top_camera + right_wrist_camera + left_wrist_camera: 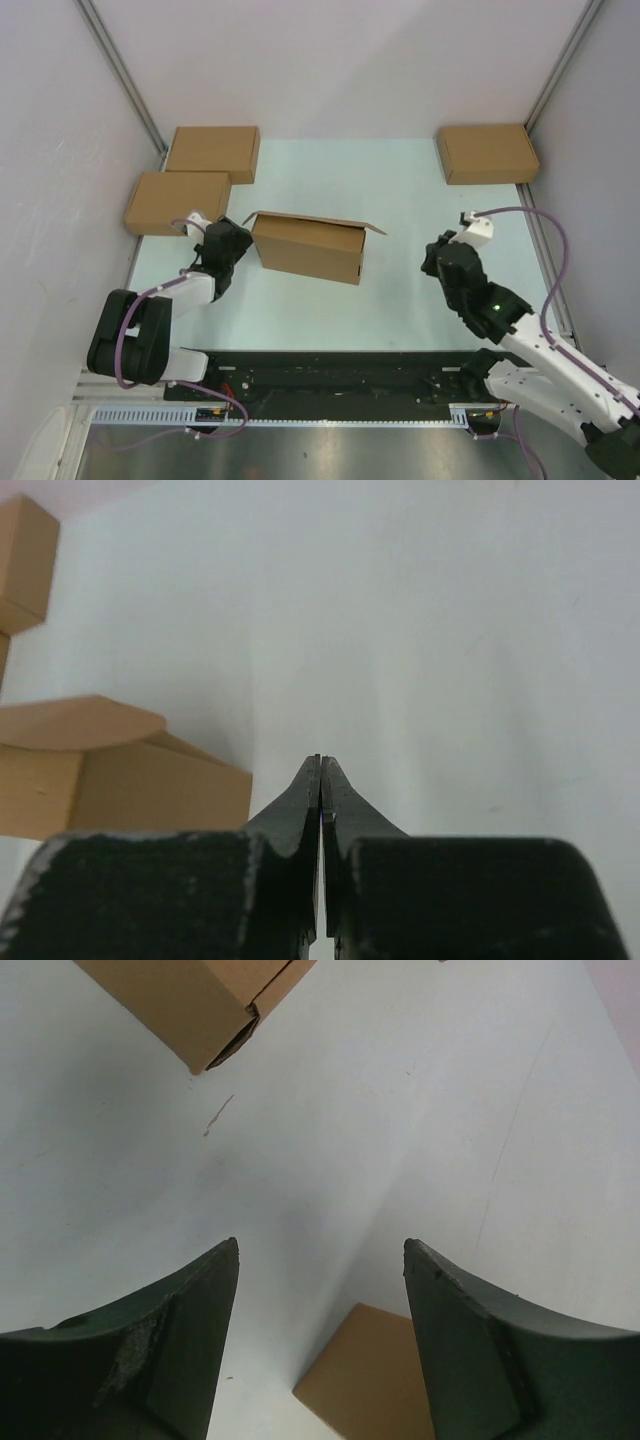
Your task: Fold the paper box
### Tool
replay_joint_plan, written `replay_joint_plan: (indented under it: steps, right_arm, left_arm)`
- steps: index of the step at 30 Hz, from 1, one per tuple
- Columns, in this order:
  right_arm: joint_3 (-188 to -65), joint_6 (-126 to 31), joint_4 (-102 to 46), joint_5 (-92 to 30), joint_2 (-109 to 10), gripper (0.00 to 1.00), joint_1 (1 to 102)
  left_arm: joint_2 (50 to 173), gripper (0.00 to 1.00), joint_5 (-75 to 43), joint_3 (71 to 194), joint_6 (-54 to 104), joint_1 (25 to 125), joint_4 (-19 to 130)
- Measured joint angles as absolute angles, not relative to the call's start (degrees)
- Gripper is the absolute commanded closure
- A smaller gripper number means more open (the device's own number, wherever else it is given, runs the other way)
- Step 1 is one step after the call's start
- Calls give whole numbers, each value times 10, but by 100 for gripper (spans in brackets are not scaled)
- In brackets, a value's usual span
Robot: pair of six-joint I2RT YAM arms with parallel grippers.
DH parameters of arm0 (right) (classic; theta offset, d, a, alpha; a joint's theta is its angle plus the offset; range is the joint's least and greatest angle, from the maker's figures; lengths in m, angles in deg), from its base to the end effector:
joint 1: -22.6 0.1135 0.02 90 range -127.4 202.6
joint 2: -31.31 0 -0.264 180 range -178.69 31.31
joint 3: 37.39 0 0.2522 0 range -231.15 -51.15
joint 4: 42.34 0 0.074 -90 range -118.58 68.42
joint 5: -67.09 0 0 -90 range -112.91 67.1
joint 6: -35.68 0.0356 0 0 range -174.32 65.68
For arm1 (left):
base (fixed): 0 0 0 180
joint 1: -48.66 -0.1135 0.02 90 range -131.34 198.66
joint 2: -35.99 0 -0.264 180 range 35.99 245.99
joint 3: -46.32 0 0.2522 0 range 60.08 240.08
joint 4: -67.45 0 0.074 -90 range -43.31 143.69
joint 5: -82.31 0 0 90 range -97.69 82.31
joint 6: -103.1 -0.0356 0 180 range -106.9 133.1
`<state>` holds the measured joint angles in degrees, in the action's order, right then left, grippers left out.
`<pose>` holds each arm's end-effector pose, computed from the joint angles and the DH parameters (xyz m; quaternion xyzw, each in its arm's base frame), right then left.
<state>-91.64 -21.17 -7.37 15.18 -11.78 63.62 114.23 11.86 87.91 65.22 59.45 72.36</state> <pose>0.1411 0.0937 0.3015 0.1234 0.8023 0.0932 0.5766 0.2576 -0.0370 0.1648 -0.3811 0.7763 -0.1238 0.4866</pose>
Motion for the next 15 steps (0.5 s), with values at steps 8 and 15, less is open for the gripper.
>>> replay_joint_plan:
  steps: [8, 15]
  right_arm:
    - [-824, -104, -200, 50, -289, 100, 620]
    - [-819, -42, -330, -3, -384, 100, 601]
  left_arm:
    - [1143, 29, 119, 871, 661, 608, 725]
    - [1143, 30, 123, 845, 682, 662, 728]
